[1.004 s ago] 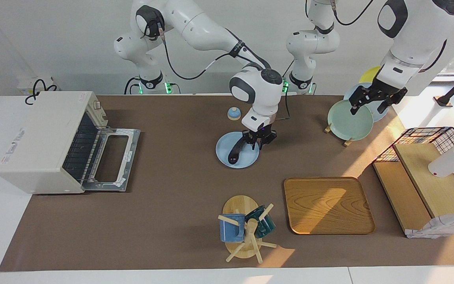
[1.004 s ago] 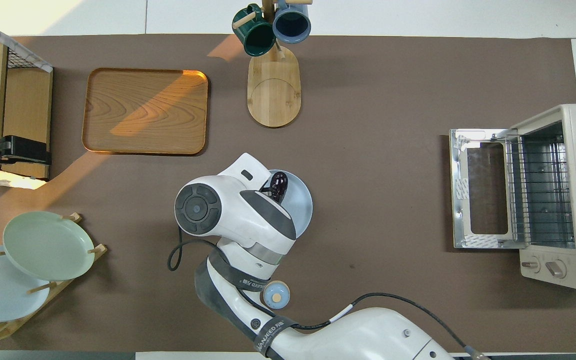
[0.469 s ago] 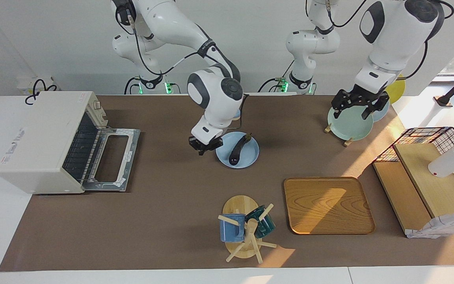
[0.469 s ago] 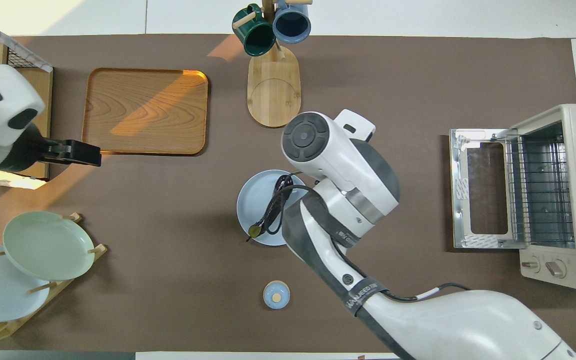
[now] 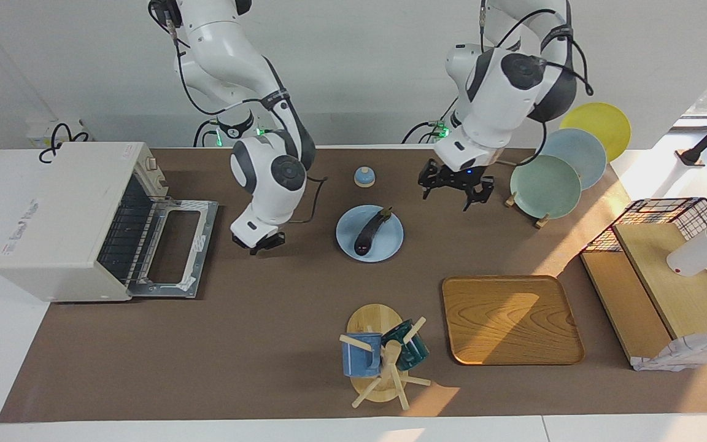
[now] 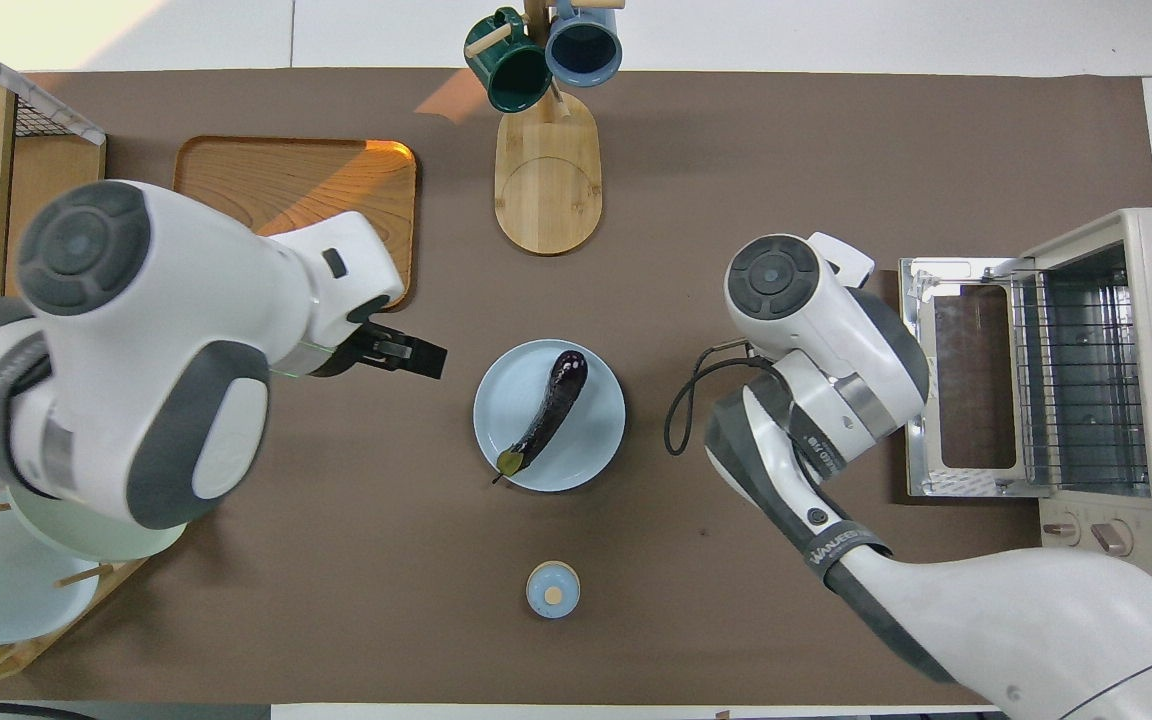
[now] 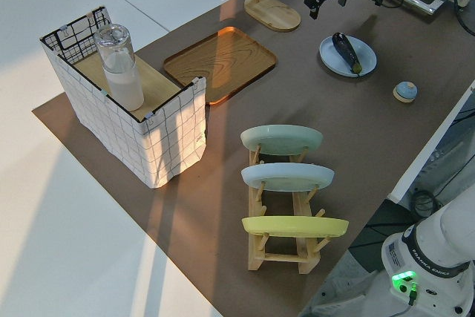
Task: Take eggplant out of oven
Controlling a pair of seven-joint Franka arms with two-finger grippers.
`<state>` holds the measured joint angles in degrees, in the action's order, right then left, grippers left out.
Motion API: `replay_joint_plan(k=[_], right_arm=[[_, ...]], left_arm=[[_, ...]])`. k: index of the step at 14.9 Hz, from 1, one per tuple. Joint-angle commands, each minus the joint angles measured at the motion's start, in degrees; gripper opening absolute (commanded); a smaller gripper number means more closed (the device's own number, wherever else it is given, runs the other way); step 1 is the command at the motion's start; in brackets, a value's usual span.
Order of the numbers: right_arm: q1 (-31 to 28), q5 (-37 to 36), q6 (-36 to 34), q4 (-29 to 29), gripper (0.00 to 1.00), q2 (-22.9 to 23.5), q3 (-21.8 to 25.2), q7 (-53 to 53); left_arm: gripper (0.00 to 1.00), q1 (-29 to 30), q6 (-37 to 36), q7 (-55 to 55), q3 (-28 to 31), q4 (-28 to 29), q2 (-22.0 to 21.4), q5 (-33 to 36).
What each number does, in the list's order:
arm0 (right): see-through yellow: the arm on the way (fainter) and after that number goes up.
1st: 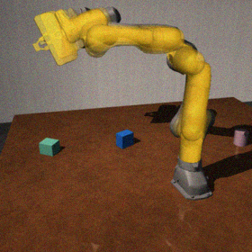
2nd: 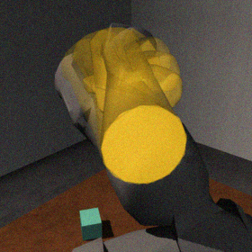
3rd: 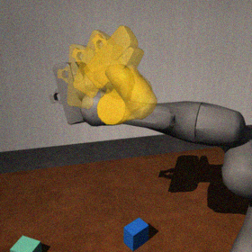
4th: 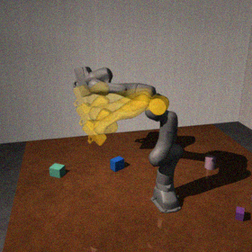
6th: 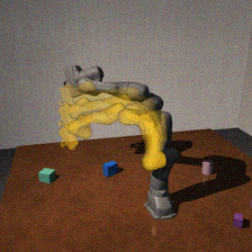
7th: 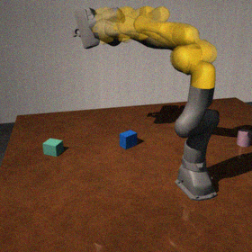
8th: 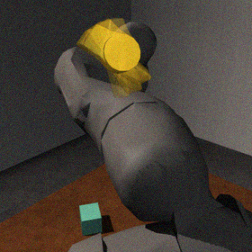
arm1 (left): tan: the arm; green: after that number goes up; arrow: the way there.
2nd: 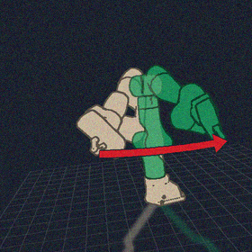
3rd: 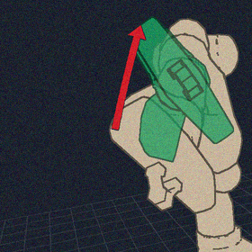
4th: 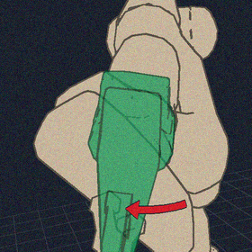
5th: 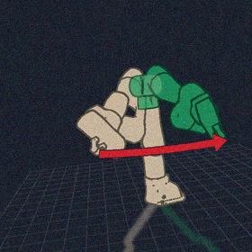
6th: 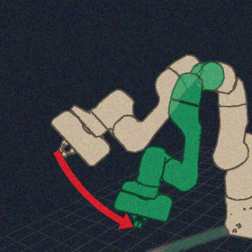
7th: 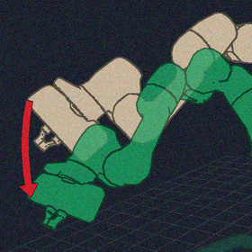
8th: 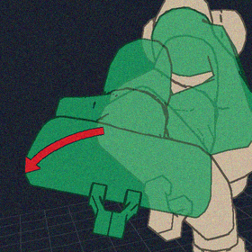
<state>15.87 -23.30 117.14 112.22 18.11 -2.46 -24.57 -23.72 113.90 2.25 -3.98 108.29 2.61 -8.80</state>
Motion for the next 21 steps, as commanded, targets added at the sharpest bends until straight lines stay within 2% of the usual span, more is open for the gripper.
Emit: replay_joint_plan(k=[1, 4, 7, 10, 14, 18, 19, 21], right_arm=[[-4.0, -1.6, 4.2, 5.5, 0.0, -2.9, -0.8, 2.0], [-5.0, -1.9, 4.5, 6.4, 0.0, -3.1, -0.9, 2.0], [-5.2, -3.1, 4.4, 6.9, 0.0, -3.3, -0.8, 2.2], [-6.4, -5.4, 4.2, 7.6, 0.0, -3.4, -0.8, 2.2], [-7.1, -5.8, 4.4, 8.8, 0.0, -3.8, -0.8, 2.2], [-7.1, -10.7, 1.9, 7.9, 0.0, -4.0, -0.8, 5.0], [-7.1, -10.8, 0.9, 7.2, 0.0, -4.3, -0.9, 7.1], [-7.3, -10.7, -0.6, 6.0, 0.0, -5.4, -0.9, 10.6]], left_arm=[[1.0, -6.0, 6.0, 1.4, 1.1, 0.3, 4.9, -1.7], [1.0, -11.9, 14.0, 4.0, 1.1, 3.9, 7.6, -1.7], [1.0, -15.7, 18.6, 6.0, 1.3, 5.6, 11.3, -1.7], [1.0, -16.2, 21.4, 6.8, 1.3, 5.5, 13.9, -1.7], [1.0, -16.3, 21.9, 7.8, 1.3, 6.8, 14.1, -1.7], [1.0, -17.1, 24.3, 8.1, 1.3, 9.6, 13.7, -1.7], [0.99, -17.1, 24.7, 8.2, 1.4, 10.0, 13.7, -1.7], [0.86, -17.1, 24.6, 9.0, 1.4, 9.7, 13.7, -1.7]])
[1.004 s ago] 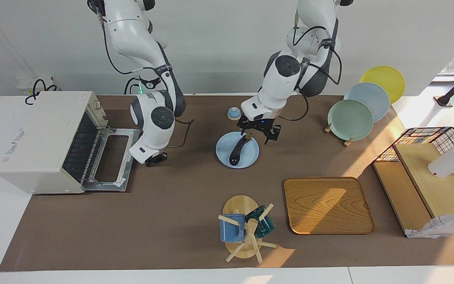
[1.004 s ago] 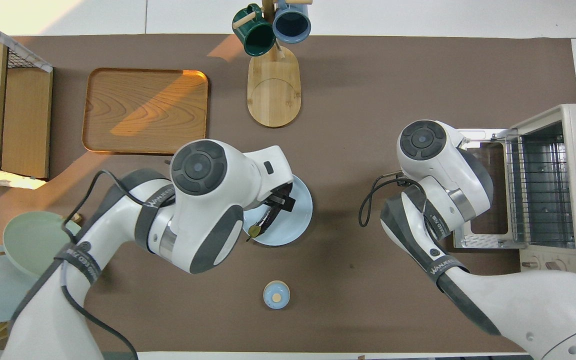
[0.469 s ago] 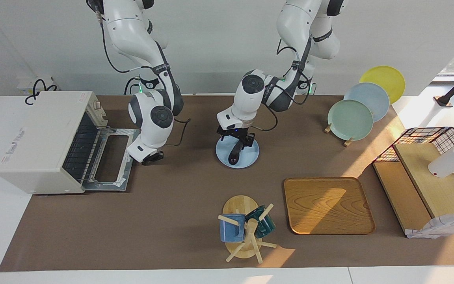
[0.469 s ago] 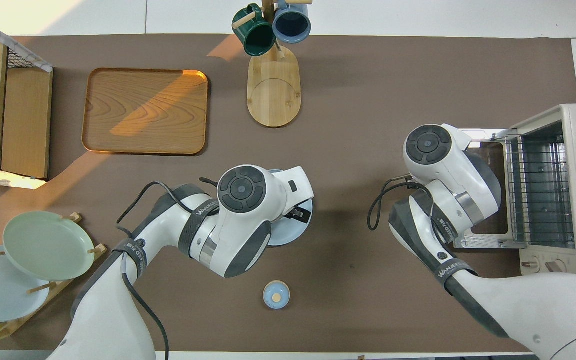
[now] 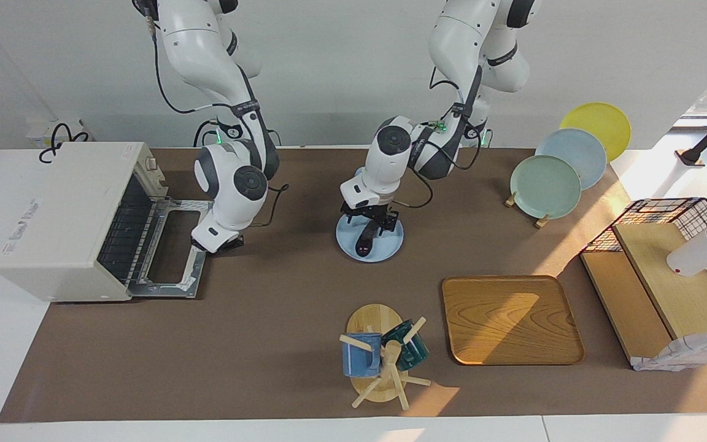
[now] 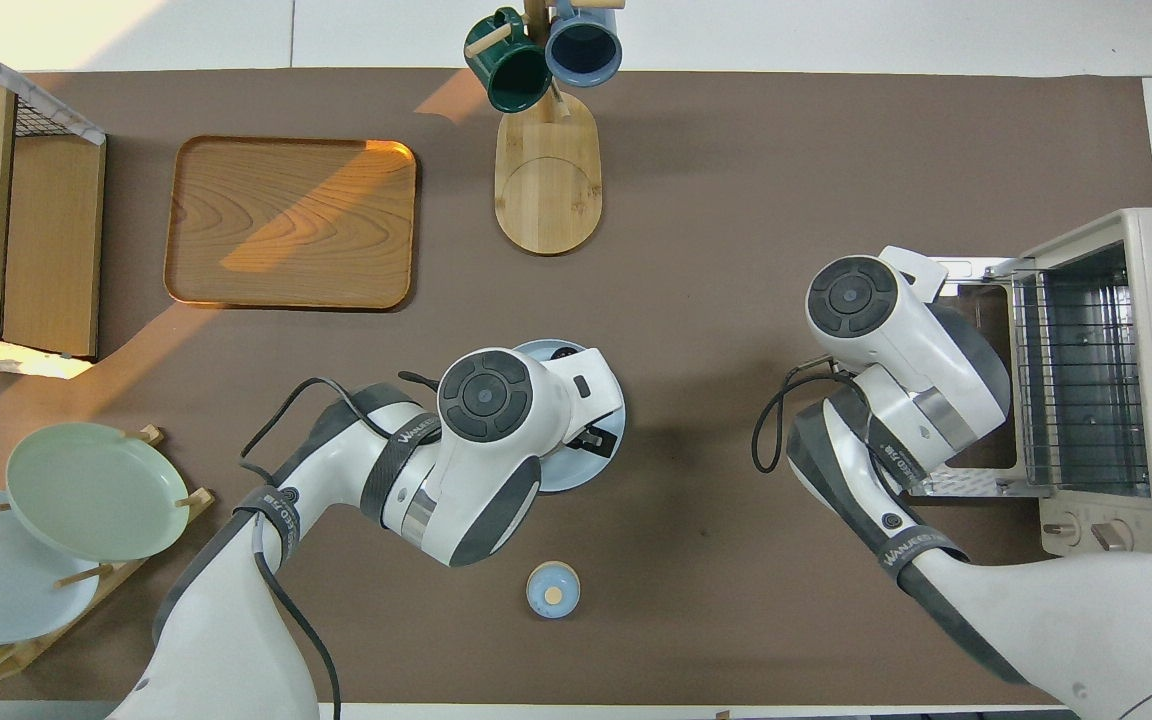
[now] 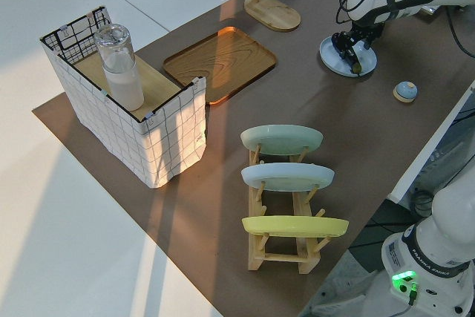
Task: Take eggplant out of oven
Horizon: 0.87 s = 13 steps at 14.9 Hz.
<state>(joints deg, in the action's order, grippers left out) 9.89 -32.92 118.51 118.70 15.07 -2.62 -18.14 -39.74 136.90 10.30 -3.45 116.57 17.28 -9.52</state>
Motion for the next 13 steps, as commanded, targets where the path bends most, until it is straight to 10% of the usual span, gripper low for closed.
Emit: replay_joint_plan(k=[1, 5, 13], right_arm=[[-1.6, -1.1, -2.7, -1.0, 0.0, -3.4, -0.7, 5.5], [-5.2, -0.3, -4.5, -1.0, 0.0, -8.3, -0.8, 13.9], [-12.3, 6.6, -9.2, -0.9, 0.0, -12.4, -0.8, 23.2]], left_arm=[[0.74, -1.0, 1.5, 1.1, 0.9, 1.4, -1.0, -0.9], [0.02, -0.2, 0.8, 1.3, 1.0, 0.9, -1.3, -0.9], [0.0, 11.7, -14.5, 1.1, 1.1, -13.7, -2.3, -0.9]])
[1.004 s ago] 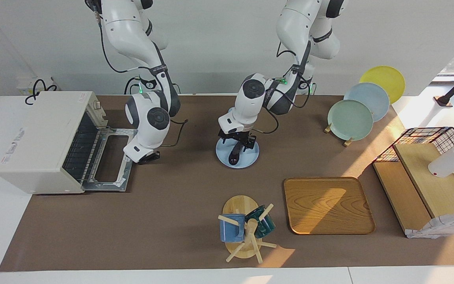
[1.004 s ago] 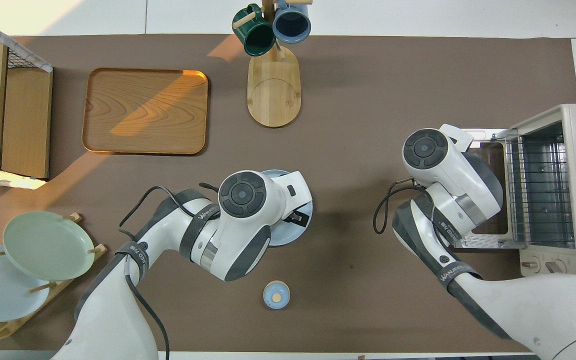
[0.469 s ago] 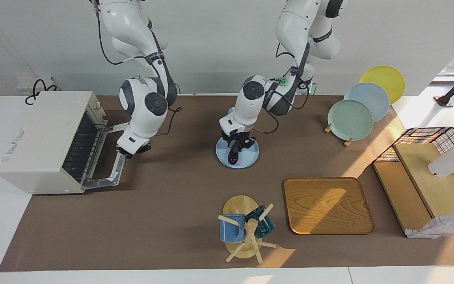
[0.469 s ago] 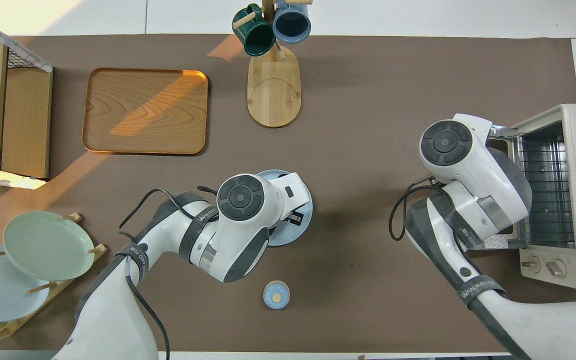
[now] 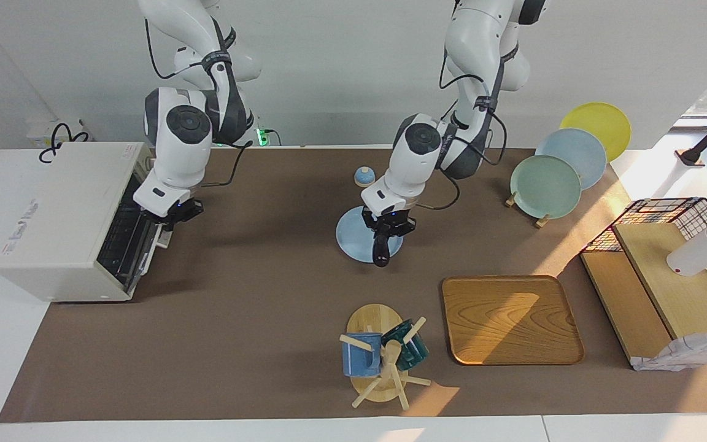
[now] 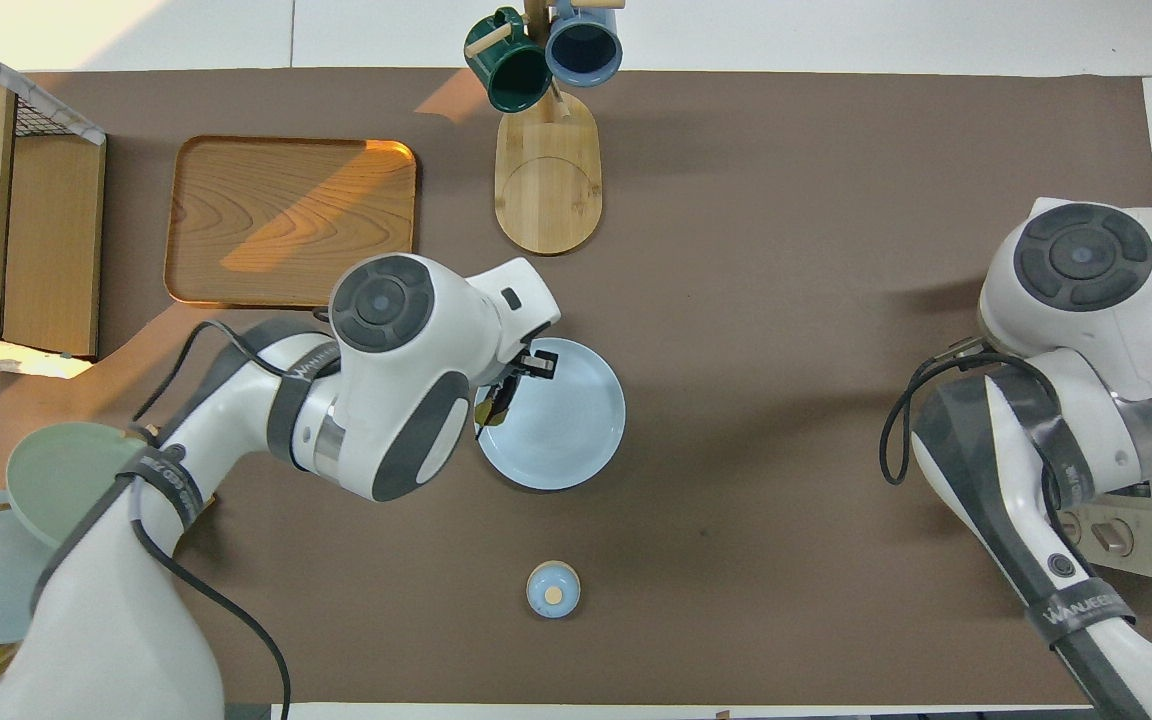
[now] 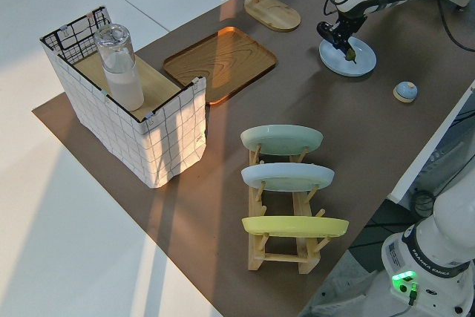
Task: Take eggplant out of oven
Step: 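Lift the eggplant toward the wooden tray while the right gripper withdraws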
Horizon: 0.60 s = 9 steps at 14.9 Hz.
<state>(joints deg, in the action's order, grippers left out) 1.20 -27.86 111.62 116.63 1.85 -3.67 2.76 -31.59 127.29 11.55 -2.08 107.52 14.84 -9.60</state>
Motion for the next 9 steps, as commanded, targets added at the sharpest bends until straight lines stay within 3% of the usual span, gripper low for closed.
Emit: replay_joint_plan(k=[1, 6, 9], right_arm=[[-4.2, 3.1, -2.5, 1.1, 0.0, 0.7, 0.3, 3.6], [-7.9, 5.4, -4.7, 0.8, 0.02, -2.2, 0.3, 7.0], [-7.7, 11.2, -12.2, -5.3, 0.05, -3.3, 0.4, 7.2]], left_arm=[[0.0, 6.1, -5.3, -0.2, -0.3, -6.1, 0.9, -0.8], [0.0, 16.2, -4.7, -1.5, -0.4, -9.8, 3.6, -0.2], [0.0, 20.8, -4.2, -3.8, -0.3, -12.4, 7.3, 0.2]])
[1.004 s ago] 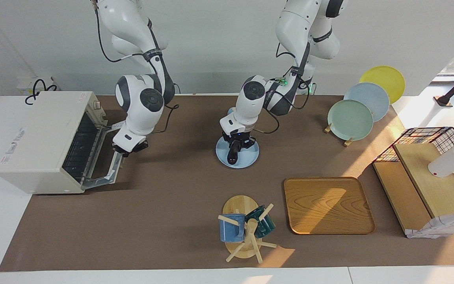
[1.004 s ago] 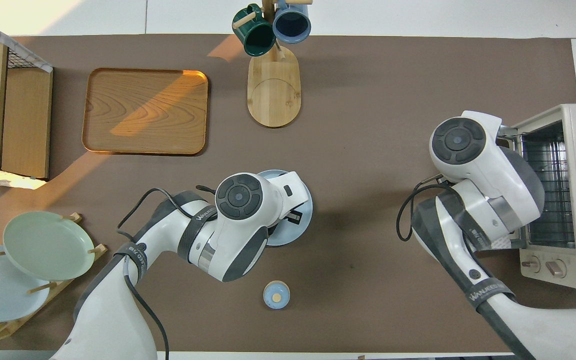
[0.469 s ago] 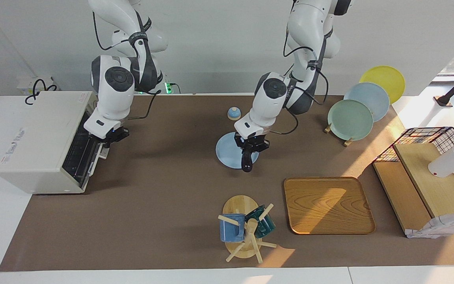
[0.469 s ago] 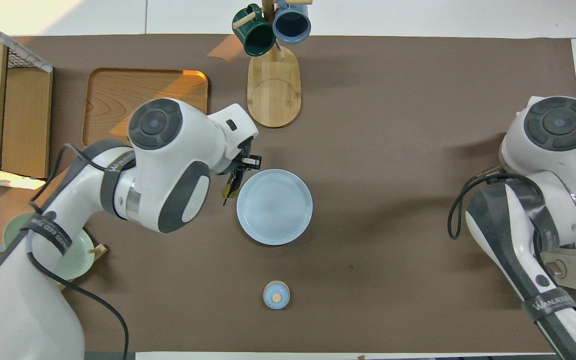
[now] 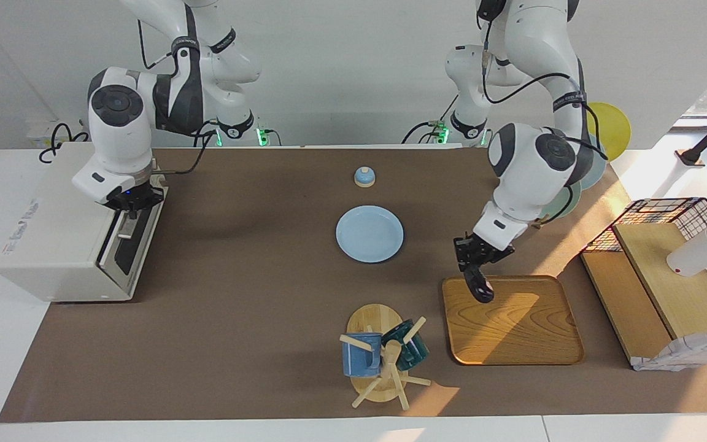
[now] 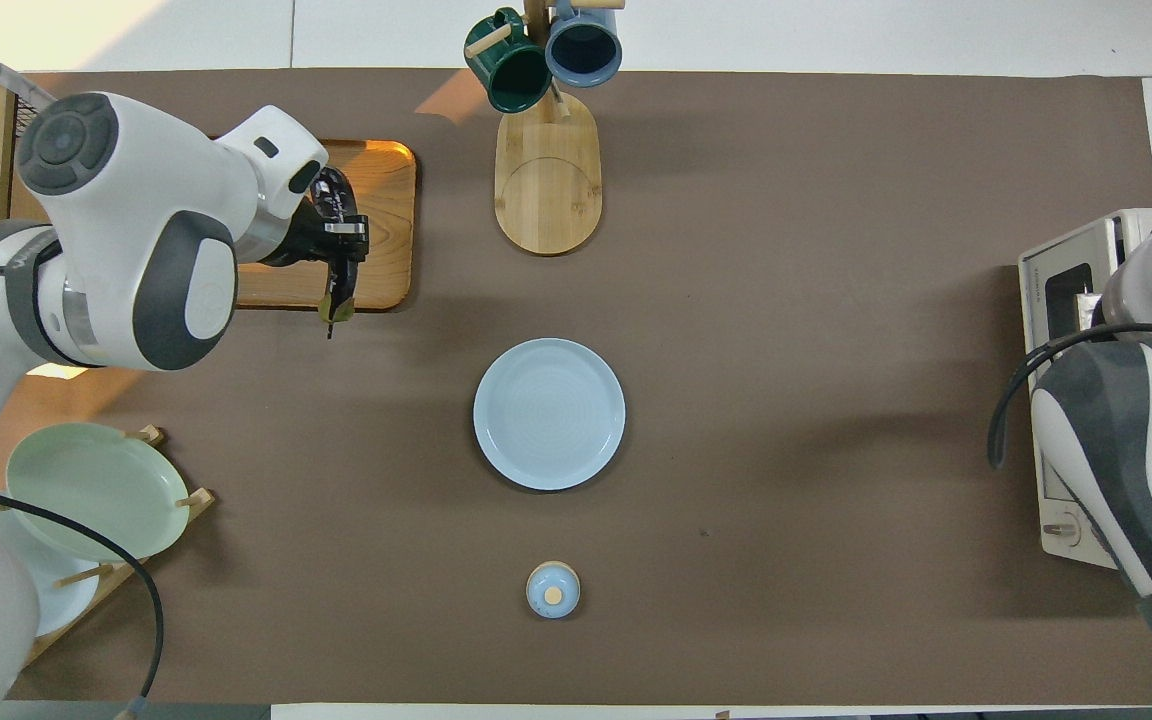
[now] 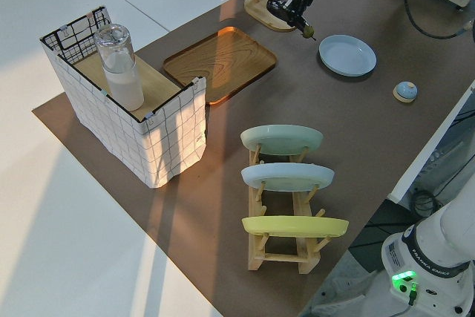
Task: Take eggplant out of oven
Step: 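Lower the eggplant onto the wooden tray and open the left gripper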
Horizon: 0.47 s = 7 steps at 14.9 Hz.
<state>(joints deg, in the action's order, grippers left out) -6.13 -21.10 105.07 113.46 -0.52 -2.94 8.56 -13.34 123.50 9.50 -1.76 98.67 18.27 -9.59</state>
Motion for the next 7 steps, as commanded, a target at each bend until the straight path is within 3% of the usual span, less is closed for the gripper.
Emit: replay_joint_plan(k=[1, 3, 4, 5, 6, 7], right_arm=[[-0.2, 7.4, -9.7, -5.8, 0.14, -1.1, -0.7, 1.1], [-0.7, 10.9, -13.4, -11.6, 0.33, -1.2, -0.8, 1.8], [-0.8, 12.8, -13.4, -13.3, 0.39, -1.1, -0.6, 2.0], [-0.5, 13.6, -12.7, -13.3, 0.52, -1.1, -0.7, 2.1], [-0.3, 14.2, -12.3, -13.0, 0.82, -1.1, -0.7, 1.8], [-0.1, 15.9, -12.3, -12.7, 1.0, -1.2, -0.7, 1.5]], left_arm=[[0.0, 3.7, 0.1, -2.8, -0.6, -5.1, 6.1, 0.2], [0.0, 5.3, 1.7, -3.0, -0.5, -8.1, 10.6, 0.2], [0.0, 6.5, 2.8, -3.0, -0.6, -9.4, 12.4, 0.2], [0.0, 6.8, 4.4, -3.1, -0.5, -9.5, 13.9, 0.2], [0.0, 6.8, 7.2, -3.4, -0.5, -9.1, 14.2, 0.4], [0.0, 6.9, 8.9, -3.8, -0.6, -7.1, 14.0, 2.0]])
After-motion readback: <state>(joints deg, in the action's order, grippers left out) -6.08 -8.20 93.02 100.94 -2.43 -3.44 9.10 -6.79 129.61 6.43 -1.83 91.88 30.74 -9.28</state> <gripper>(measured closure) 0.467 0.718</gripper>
